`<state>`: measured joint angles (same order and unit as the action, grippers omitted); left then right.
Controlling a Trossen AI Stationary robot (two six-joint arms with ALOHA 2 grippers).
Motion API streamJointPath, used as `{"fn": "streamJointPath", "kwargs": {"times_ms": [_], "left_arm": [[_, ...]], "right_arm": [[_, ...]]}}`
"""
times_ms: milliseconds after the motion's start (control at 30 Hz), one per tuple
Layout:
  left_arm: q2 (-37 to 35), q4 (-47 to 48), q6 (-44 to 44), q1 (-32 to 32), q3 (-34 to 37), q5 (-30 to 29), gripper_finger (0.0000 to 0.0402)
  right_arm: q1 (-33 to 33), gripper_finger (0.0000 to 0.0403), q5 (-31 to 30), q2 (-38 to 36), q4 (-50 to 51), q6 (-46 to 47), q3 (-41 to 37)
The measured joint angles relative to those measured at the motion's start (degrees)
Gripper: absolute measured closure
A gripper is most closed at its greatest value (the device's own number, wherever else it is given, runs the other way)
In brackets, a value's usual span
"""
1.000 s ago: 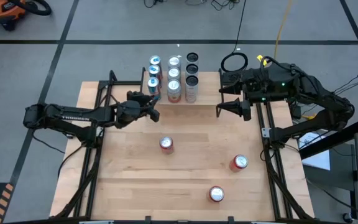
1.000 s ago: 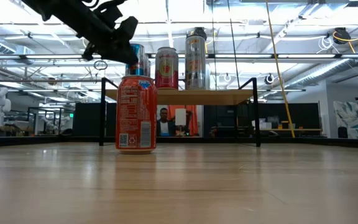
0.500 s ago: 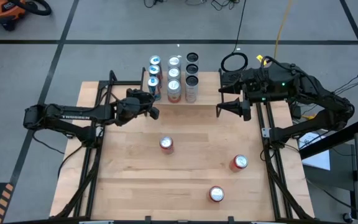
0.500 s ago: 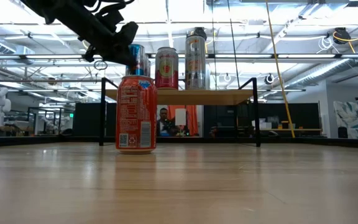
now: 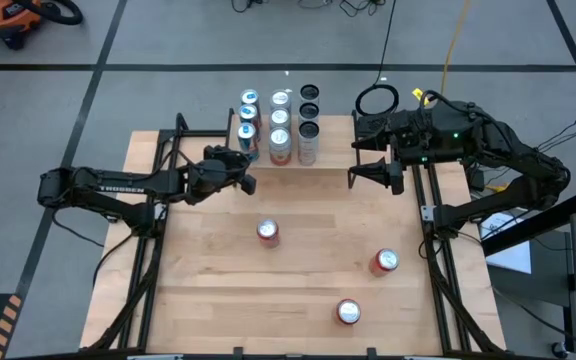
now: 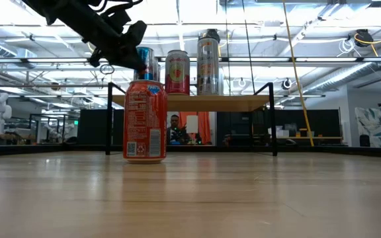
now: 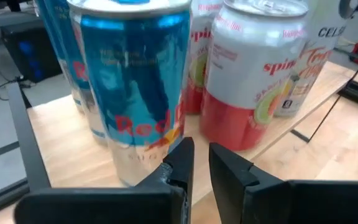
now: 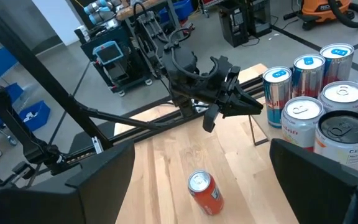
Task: Place canned beverage on shelf
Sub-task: Put the blue soda can aligned with the other blue soda can on the shelf
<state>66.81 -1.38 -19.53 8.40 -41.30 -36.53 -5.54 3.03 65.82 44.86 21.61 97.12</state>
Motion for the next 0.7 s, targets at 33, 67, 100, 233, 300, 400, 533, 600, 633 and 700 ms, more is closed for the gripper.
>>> {"fn": "streamJointPath", "kwargs": {"times_ms": [33, 67, 100, 233, 300, 400, 533, 600, 633, 700], "left_arm": [[0.0, 0.88, -0.78, -0.03, 0.0, -0.36, 0.035], [0.0, 1.97, -1.34, -0.02, 0.01, -0.95, 0.035], [0.0, 2.77, -1.96, -0.01, 0.05, -1.33, 0.035], [0.0, 3.57, -1.69, 0.65, 0.07, -1.71, 0.035], [0.0, 3.4, -0.54, 1.01, 0.07, -1.73, 0.035], [0.0, 3.38, 0.39, 1.62, 0.07, -1.7, 0.035], [0.0, 3.34, 0.41, 2.25, 0.07, -1.69, 0.035], [0.0, 3.34, 0.42, 2.52, 0.07, -1.69, 0.035], [0.0, 3.32, 0.42, 2.57, 0.07, -1.67, 0.035], [0.0, 3.28, 0.46, 2.63, 0.07, -1.69, 0.035]], "right_arm": [[0.02, 0.0051, 0.0, 0.0, 0.0, 0.0, 0.0], [0.02, 0.0051, 0.0, 0.0, 0.0, 0.0, 0.0], [0.01, 0.0051, 0.0, 0.0, 0.0, -0.02, 0.0], [0.01, 0.0051, 0.0, 0.0, 0.0, -0.44, 0.0], [0.0, 0.0051, 0.02, 0.0, 0.0, -0.44, 0.0], [0.0, 0.0051, 0.02, 0.0, 0.0, -0.45, 0.0], [0.0, 0.0051, 0.02, 0.0, 0.0, -0.67, 0.0], [0.0, 0.0051, 0.02, 0.0, 0.0, -0.85, 0.0], [0.01, 0.0051, 0.02, 0.0, 0.0, -0.85, 0.0], [0.0, 0.0051, 0.02, 0.0, 0.0, -0.85, 0.0]]}}
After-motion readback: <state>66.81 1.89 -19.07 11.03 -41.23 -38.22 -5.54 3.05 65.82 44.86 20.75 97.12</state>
